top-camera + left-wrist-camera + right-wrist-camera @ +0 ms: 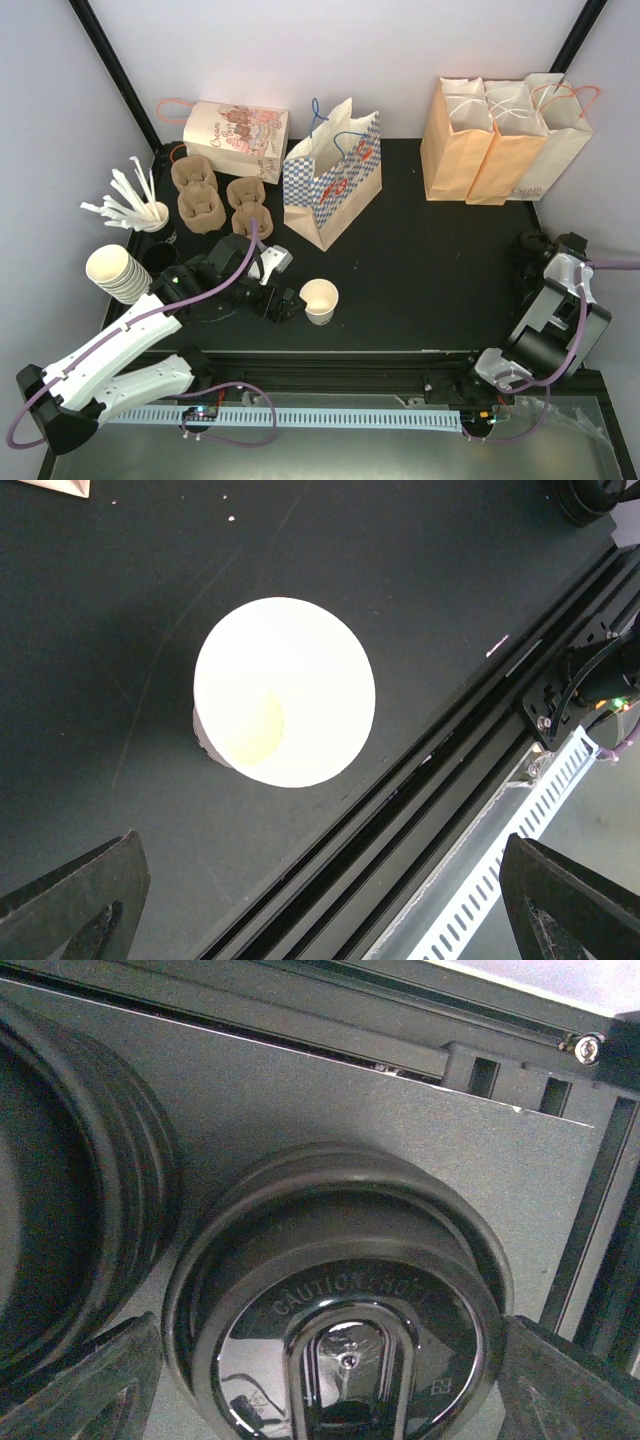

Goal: Pack the takeout coffee

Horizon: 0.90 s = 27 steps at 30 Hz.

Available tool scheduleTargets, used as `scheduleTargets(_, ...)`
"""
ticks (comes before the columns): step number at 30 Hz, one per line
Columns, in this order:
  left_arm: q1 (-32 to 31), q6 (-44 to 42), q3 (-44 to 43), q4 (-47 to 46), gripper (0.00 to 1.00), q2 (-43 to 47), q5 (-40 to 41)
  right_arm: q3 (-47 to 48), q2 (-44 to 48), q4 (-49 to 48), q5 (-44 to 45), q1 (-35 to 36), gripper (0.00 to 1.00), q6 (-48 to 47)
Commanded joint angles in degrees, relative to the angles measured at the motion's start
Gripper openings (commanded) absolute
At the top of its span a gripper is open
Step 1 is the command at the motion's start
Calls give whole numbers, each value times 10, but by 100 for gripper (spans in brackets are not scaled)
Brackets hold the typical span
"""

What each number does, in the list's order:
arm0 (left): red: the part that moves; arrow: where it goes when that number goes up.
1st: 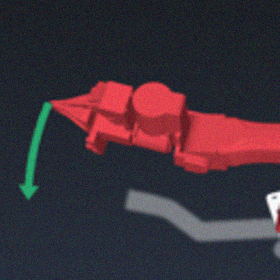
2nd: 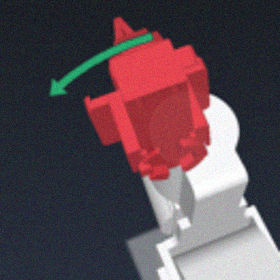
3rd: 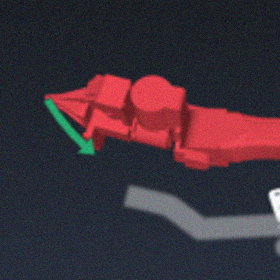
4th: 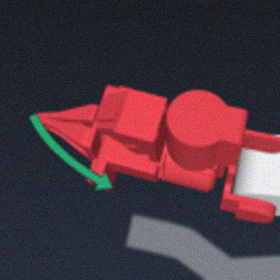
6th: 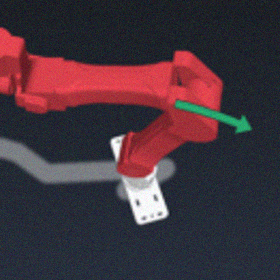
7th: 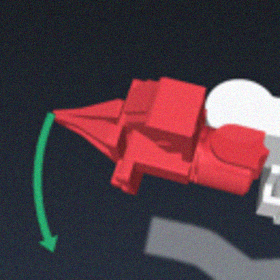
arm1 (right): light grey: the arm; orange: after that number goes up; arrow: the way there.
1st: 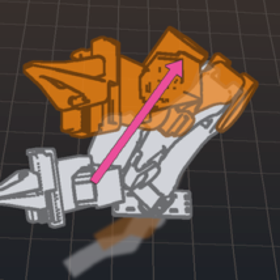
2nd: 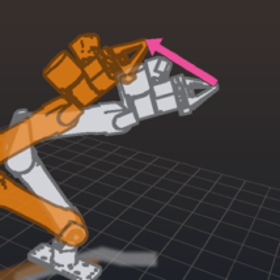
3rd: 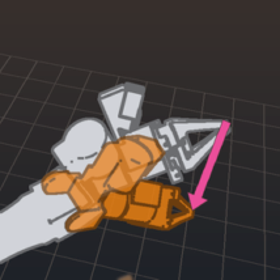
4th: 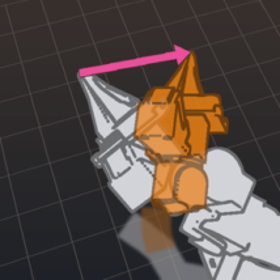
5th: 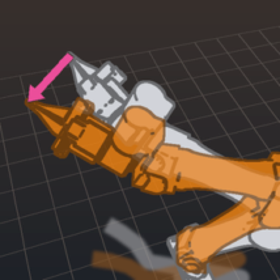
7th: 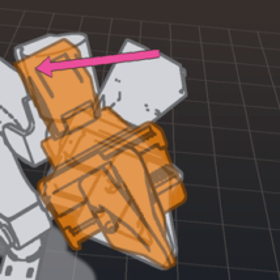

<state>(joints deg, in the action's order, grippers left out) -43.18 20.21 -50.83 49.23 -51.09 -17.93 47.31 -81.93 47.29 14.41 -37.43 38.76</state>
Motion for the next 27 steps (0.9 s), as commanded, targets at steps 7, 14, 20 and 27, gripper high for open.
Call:
scheduleTargets(7,2,-11,-6,-2,98,-7,-1,-2,14,-11,12,-4,78,6)
scheduleTargets(14,3,-9,-9,0,98,-3,-5,4,53,22,-7,-3,79,10)
scheduleTargets(20,3,-6,-8,0,99,-1,-7,19,118,65,-41,-2,79,-1)
scheduleTargets(27,3,-2,-9,-12,99,-5,-2,67,193,94,-153,133,80,-40)
